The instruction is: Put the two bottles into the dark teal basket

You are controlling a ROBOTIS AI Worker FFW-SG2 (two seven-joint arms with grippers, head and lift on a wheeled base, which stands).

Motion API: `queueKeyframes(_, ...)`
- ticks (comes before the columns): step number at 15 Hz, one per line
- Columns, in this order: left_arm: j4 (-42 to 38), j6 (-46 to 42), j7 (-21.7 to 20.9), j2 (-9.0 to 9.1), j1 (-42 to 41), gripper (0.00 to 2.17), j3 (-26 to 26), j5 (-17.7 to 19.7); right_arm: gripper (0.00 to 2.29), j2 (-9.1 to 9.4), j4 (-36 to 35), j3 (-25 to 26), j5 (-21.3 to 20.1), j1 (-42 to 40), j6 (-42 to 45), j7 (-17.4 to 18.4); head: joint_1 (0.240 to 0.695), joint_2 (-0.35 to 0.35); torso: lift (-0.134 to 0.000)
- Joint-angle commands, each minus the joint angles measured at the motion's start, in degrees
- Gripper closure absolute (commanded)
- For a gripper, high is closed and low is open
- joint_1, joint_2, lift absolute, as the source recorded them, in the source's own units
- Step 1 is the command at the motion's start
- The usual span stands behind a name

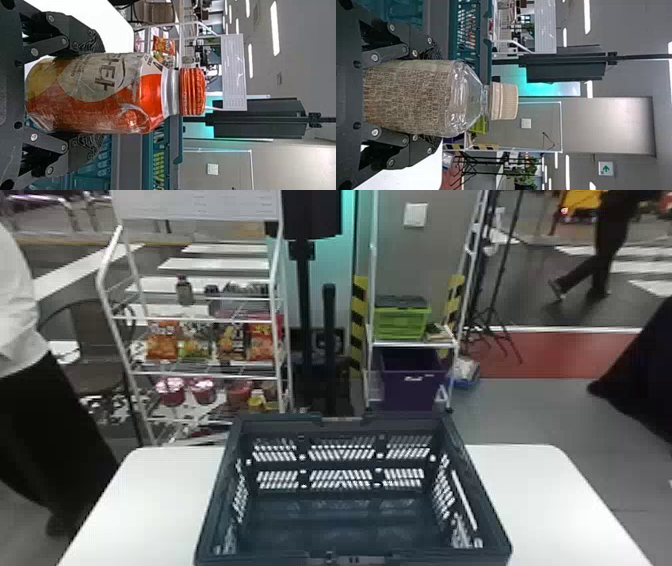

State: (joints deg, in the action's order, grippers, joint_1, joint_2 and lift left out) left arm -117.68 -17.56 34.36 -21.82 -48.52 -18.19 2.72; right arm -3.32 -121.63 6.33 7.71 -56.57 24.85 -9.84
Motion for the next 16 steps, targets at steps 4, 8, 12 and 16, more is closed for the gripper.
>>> queueKeyframes(4,-0.35,-1.11,0.01,-0.06,-0.62,2.15,0.00,-0.09,2.16,0.06,-9.42,1.23,-0.50,5.15,-13.56,0.00,0.499,0.000,0.000)
queueKeyframes(8,-0.27,-2.34,0.71,-0.15,-1.58,2.15,0.00,-0.61,2.16,0.06,-14.07,-0.44,-1.11,11.04,-26.04,0.00,0.499,0.000,0.000)
queueKeyframes(12,0.00,-3.75,0.80,-0.06,-2.29,2.15,0.00,-0.97,2.16,0.24,-15.39,-3.34,-1.73,17.02,-34.83,0.09,0.499,0.000,0.000)
queueKeyframes(16,0.26,-3.92,0.80,-0.15,-2.55,2.15,0.00,-0.97,2.16,1.21,-14.60,-6.24,-3.40,24.67,-44.32,0.09,0.499,0.000,0.000)
